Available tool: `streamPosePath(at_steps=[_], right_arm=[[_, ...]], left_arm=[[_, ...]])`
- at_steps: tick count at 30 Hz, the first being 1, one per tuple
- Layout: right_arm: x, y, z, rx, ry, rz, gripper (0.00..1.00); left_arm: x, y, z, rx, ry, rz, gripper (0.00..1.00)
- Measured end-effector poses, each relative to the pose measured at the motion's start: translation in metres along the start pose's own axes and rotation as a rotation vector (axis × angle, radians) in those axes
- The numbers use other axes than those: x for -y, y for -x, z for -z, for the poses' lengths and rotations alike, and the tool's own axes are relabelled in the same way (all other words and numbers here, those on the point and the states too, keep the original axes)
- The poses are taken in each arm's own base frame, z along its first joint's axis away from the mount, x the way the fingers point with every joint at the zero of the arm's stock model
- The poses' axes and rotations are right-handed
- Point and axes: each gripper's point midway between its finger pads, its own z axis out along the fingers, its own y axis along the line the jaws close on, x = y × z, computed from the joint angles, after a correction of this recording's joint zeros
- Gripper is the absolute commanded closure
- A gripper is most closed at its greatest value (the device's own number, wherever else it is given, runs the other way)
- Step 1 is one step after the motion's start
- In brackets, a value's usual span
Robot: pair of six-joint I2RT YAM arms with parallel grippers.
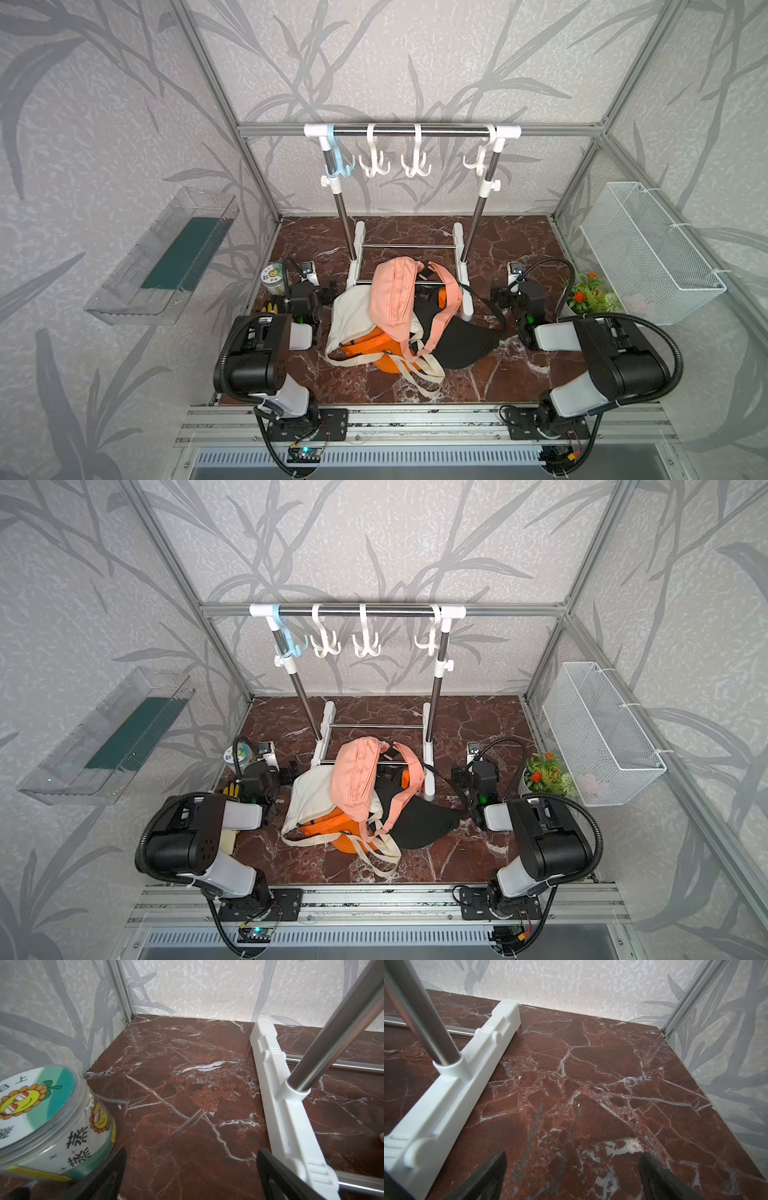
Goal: Hang the bag on a hook
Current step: Pick up the bag from the bag.
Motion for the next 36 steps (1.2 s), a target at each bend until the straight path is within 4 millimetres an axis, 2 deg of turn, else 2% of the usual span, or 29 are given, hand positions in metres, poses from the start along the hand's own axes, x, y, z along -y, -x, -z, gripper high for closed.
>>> streamPosePath(at_steps=[36], right_arm=[[-0.0004, 0.0037, -0.0008, 0.002, -0.001, 0.005, 0.01]], left_arm=[[-0.0004, 0.0004, 0.0001, 0.001, 0.001, 0.001, 0.01]])
